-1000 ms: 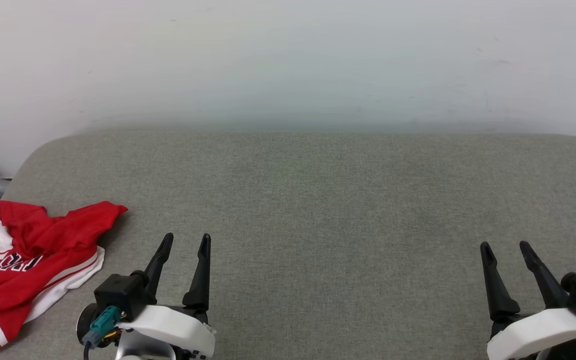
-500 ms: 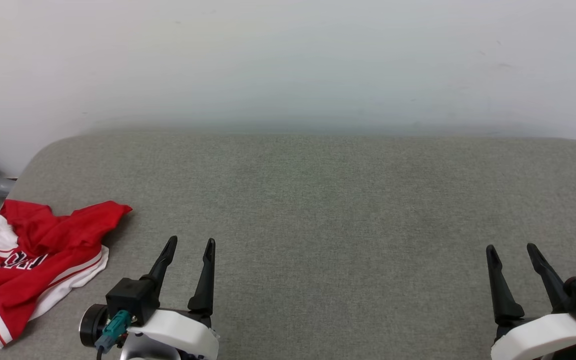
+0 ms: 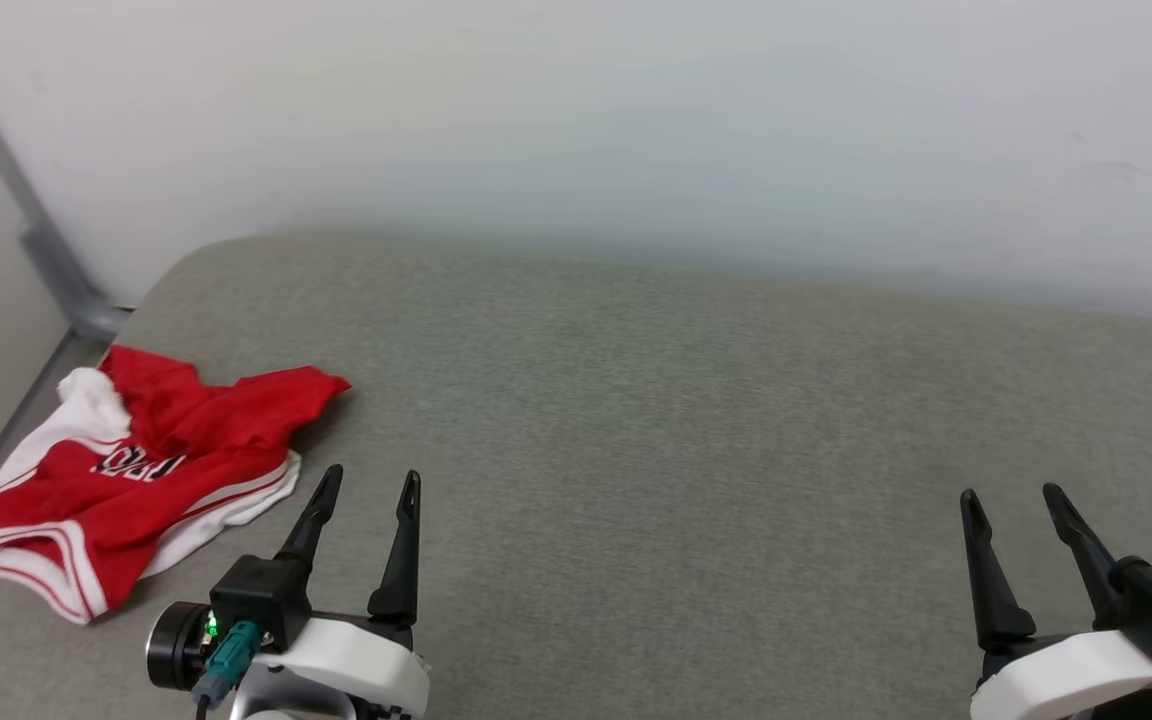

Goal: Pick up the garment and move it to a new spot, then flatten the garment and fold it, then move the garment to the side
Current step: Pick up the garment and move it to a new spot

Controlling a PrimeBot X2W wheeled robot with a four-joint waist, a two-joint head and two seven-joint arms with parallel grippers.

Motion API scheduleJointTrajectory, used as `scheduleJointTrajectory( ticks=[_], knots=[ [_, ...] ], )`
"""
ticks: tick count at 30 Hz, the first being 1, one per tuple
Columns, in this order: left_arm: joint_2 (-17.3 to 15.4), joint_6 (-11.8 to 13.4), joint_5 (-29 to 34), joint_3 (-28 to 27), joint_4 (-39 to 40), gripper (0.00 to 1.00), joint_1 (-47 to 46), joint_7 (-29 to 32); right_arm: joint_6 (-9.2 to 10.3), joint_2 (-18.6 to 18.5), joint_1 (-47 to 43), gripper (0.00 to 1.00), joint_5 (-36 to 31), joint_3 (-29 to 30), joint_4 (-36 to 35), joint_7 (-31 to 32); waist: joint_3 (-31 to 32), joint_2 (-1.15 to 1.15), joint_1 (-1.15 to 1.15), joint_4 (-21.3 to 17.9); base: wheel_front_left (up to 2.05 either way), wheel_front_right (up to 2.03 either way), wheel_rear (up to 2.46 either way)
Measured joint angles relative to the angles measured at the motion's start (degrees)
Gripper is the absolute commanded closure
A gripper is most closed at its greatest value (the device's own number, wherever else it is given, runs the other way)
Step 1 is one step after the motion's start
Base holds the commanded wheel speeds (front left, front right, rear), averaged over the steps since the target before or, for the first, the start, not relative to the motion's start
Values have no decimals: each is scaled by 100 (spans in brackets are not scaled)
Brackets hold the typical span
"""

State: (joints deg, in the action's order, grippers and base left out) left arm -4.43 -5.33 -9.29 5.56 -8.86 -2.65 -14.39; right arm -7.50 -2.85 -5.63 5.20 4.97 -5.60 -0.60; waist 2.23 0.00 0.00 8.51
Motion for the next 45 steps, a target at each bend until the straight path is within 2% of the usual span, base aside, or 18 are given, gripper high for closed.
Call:
scheduleJointTrajectory(
  ticks=[6, 19, 26, 36, 40, 45],
  knots=[
    [2, 31, 226, -89, -1, 0, -26, -55, 0, -1, 52, 0, -130, -29, 58, -89, 1, 0, 0, 466, 0, 0, 0],
    [-1, 25, 167, -408, 16, 0, -19, -68, 0, -1, 93, 0, -15, -224, 224, -242, 22, 0, 0, 1543, 0, 0, 0],
    [-19, -4, 191, -506, -15, 0, -18, -68, 0, -2, 174, 0, 30, -288, 296, -292, -1, 0, 0, 1982, 0, 0, 0],
    [-97, -21, 186, -634, -245, 0, -182, -68, -1, -1, 364, 0, -5, -359, 398, -287, -140, 0, 0, 2098, 0, 0, 0],
    [-244, -73, 60, -609, -570, 0, -703, 164, 0, -1, 364, 0, -35, -325, 344, -198, -243, 0, 0, 2097, 0, 0, 0],
    [-548, -125, -194, -695, -947, 0, -1591, 619, -1, 0, 465, 0, -134, -342, 208, -30, -498, 0, 0, 1891, 0, 0, 0]
  ],
)
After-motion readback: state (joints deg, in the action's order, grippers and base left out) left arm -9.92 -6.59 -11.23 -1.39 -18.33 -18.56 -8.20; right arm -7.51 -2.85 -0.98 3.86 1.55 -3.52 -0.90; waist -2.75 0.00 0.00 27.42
